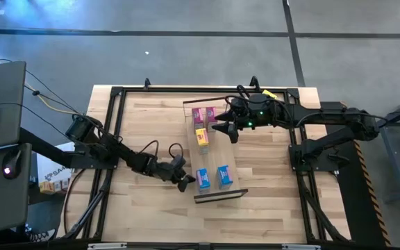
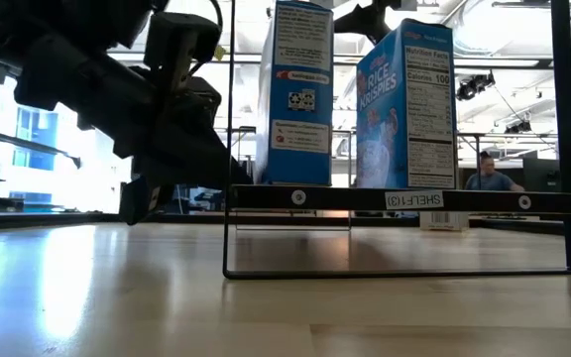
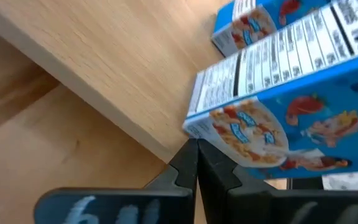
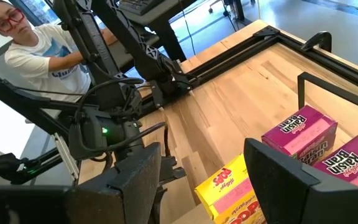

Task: Stack cereal on shelf
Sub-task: Put the blue cereal box on the shelf aligned with the other blue cereal box, then put the yellow cereal box on the shelf aligned with the other yellow cereal box

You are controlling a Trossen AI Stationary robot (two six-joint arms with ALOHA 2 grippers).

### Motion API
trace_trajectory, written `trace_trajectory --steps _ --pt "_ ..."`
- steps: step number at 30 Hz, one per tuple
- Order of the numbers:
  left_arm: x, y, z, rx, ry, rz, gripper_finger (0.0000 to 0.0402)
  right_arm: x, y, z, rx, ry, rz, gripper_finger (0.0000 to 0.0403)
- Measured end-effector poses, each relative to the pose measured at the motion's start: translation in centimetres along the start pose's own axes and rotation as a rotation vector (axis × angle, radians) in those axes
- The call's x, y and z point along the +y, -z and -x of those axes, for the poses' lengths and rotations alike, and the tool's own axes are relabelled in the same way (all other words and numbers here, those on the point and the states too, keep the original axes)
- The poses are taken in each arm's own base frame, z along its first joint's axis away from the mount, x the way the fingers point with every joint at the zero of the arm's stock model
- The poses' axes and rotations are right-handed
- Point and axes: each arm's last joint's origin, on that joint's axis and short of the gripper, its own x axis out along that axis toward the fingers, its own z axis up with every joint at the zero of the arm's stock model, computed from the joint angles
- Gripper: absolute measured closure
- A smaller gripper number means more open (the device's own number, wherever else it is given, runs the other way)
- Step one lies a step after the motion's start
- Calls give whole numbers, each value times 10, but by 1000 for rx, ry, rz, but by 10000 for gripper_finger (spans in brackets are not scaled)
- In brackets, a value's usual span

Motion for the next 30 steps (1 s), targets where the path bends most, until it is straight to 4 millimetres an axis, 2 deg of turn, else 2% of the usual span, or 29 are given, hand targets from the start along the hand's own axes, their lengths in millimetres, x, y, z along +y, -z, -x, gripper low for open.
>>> trace_trajectory --steps 4,9,13,17,20,22,25,26,30 --pt "7 -6 10 37 11 -9 401 -6 -1 2 7 34 -23 174" --pt "34 -22 50 -31 -2 33 401 -22 0 13 23 217 -119 174" --pt "58 -38 85 -140 4 93 401 -42 9 26 25 524 -281 174" --pt "61 -57 104 -240 61 78 401 -69 29 35 130 848 -371 182" --pt "58 -68 111 -279 97 51 401 -95 52 37 222 964 -428 222" --pt "57 -73 114 -300 107 49 401 -113 68 36 254 979 -486 273" --pt "52 -81 117 -336 133 53 401 -142 91 37 269 1016 -539 370" --pt "52 -83 118 -343 134 54 401 -151 96 38 250 1018 -550 386" --pt "49 -91 120 -376 135 38 401 -184 107 44 119 1067 -607 384"
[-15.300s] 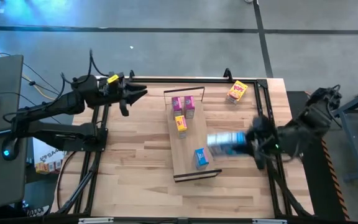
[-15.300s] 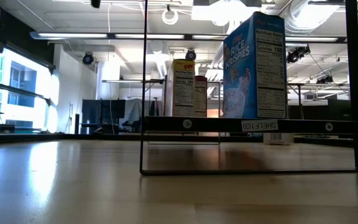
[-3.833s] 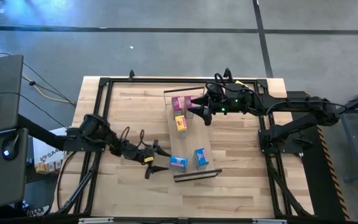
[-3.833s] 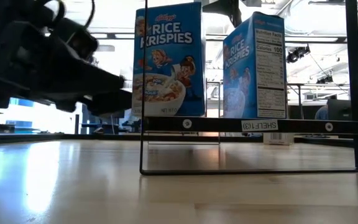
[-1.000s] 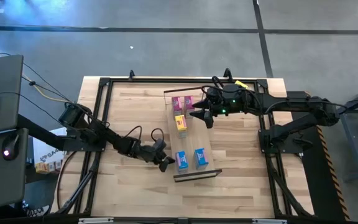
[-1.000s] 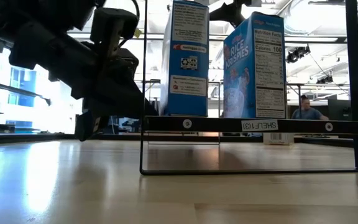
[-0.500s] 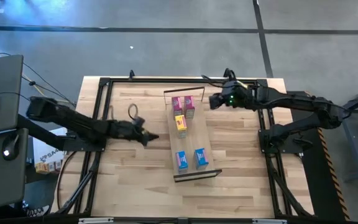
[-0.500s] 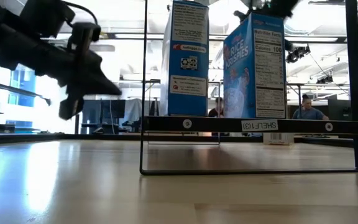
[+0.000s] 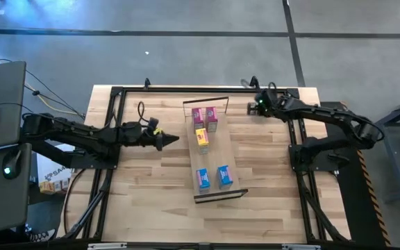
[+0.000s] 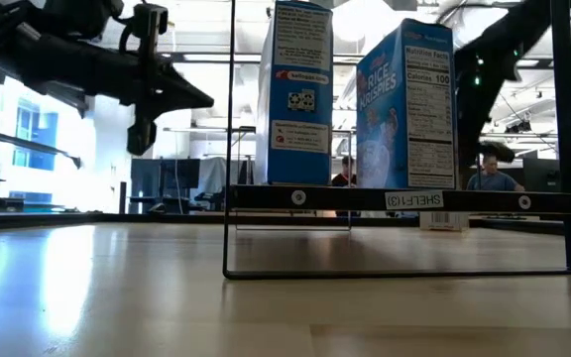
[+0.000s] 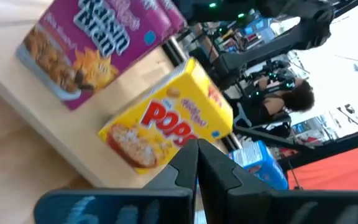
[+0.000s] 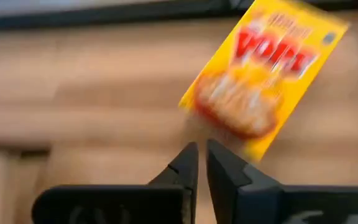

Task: Stack cereal on shelf
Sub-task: Put the yellow cereal box on the shelf aligned with the other yellow cereal box

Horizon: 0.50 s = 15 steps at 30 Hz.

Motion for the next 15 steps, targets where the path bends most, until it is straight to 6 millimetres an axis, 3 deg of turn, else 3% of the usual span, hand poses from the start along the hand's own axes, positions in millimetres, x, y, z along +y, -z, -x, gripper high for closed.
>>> trace_trajectory --steps 9,15 --pt "-25 -27 -6 -144 66 -145 401 -40 -27 -30 -100 72 -19 402" --pt "-43 -47 -9 -244 79 -218 401 -46 -33 -50 -80 67 -10 402"
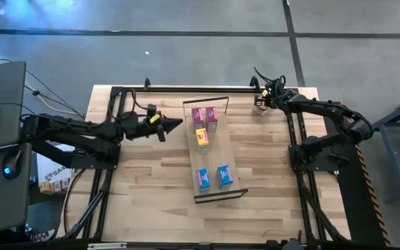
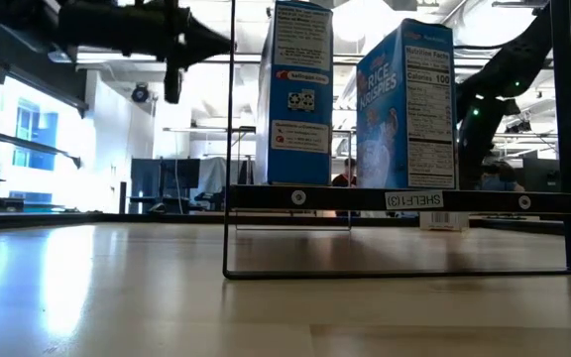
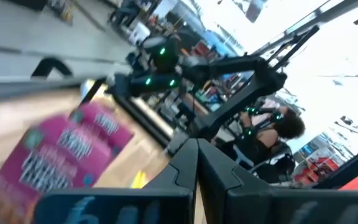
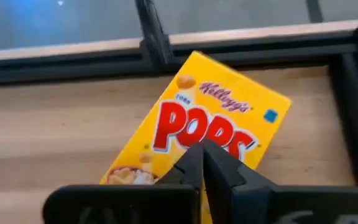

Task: Stack cereal on shelf
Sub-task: Put the yellow cereal box on the shelf aligned with the other yellow cereal box

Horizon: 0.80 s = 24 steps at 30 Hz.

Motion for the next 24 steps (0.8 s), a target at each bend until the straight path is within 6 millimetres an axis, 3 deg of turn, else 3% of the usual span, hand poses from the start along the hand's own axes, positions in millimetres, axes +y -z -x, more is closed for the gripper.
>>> trace_trajectory --steps 6,13,20,24 --pt "-14 -16 -6 -51 38 -47 401 4 7 0 67 -22 137 403" --pt "-16 -19 -7 -70 32 -74 401 10 27 6 162 -33 224 403" --pt "-17 -19 -7 -65 39 -75 401 28 60 36 295 -109 350 403" --pt "-19 -22 -5 -62 71 -84 401 33 71 53 302 -133 318 403"
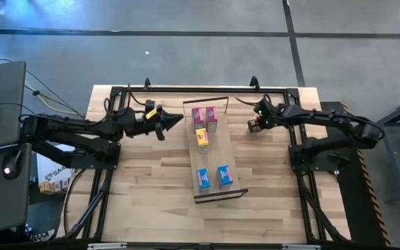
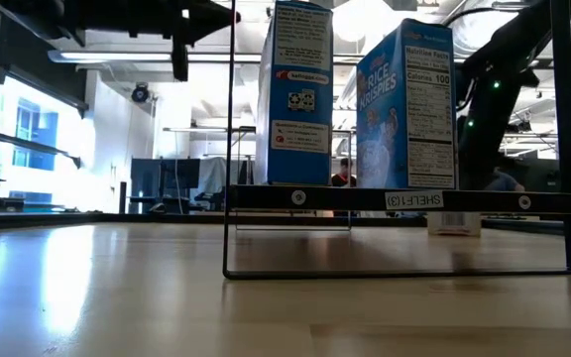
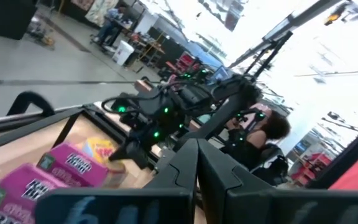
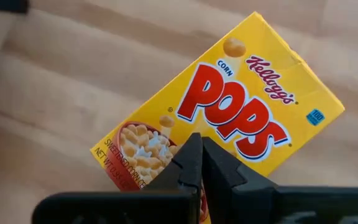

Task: Stack cereal on shelf
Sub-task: Put the yellow cereal box on the shelf aligned with the other yellow cereal box

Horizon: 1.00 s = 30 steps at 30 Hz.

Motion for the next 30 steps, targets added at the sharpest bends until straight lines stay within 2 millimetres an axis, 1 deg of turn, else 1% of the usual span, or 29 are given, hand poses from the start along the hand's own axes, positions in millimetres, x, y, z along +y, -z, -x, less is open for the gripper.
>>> trace_trajectory --steps 3,6,11,16,20,25,30 --pt "-2 -5 3 -8 31 -30 401 6 4 2 9 -32 -39 403" --pt "-4 -14 9 -33 66 -48 401 13 13 4 70 -65 -5 403" --pt "-9 -30 22 -96 88 -90 401 25 41 15 190 -70 60 403" --pt "-12 -41 34 -138 94 -127 401 34 75 33 286 -65 95 403" --pt "-13 -45 40 -150 89 -145 402 45 105 48 362 -121 101 403" --pt "-13 -46 44 -145 83 -180 401 56 148 65 457 -172 115 403" --pt "-13 -46 45 -143 83 -181 401 63 190 78 541 -208 68 403"
